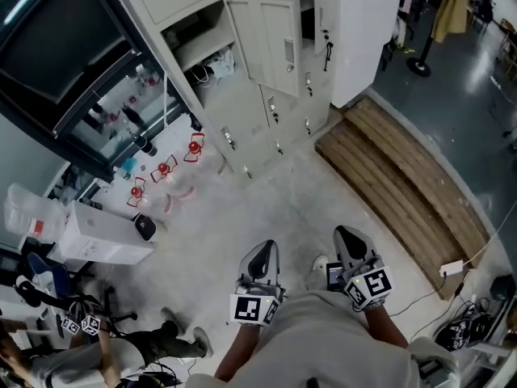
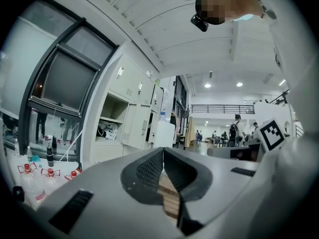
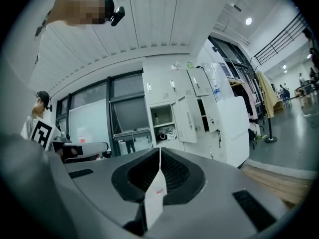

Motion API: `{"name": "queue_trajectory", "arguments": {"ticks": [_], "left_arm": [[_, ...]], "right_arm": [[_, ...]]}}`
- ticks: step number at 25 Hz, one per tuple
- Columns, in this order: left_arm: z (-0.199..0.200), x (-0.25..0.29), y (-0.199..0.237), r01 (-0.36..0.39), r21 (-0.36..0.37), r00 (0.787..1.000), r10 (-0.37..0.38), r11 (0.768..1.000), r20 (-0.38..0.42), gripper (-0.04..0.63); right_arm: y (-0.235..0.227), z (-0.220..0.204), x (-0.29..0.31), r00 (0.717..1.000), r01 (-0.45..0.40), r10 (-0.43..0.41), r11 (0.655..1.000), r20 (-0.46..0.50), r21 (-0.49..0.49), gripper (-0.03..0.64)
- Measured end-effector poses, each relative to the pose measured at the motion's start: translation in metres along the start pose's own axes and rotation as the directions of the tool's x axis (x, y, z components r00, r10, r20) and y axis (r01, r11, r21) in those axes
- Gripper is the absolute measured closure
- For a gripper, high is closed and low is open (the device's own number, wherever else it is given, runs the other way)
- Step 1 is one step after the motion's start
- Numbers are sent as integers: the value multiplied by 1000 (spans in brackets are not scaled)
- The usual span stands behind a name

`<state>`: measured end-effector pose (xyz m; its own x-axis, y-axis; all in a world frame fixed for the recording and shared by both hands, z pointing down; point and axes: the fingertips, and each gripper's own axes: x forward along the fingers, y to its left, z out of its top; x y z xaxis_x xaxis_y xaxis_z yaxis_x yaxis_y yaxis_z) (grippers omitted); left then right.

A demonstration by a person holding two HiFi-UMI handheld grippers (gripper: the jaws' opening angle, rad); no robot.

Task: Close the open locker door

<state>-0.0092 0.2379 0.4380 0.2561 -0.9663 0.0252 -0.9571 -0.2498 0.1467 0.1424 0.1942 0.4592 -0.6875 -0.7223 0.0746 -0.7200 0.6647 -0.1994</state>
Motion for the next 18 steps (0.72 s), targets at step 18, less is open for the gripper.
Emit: {"name": "queue_trajectory", "arguments": {"ticks": [18], "left_arm": [[0,105,-9,-107,-10,994,107,994,19,586]], "right_arm": [[-103,18,57,995,-94,94,995,-20,-15,588]]}}
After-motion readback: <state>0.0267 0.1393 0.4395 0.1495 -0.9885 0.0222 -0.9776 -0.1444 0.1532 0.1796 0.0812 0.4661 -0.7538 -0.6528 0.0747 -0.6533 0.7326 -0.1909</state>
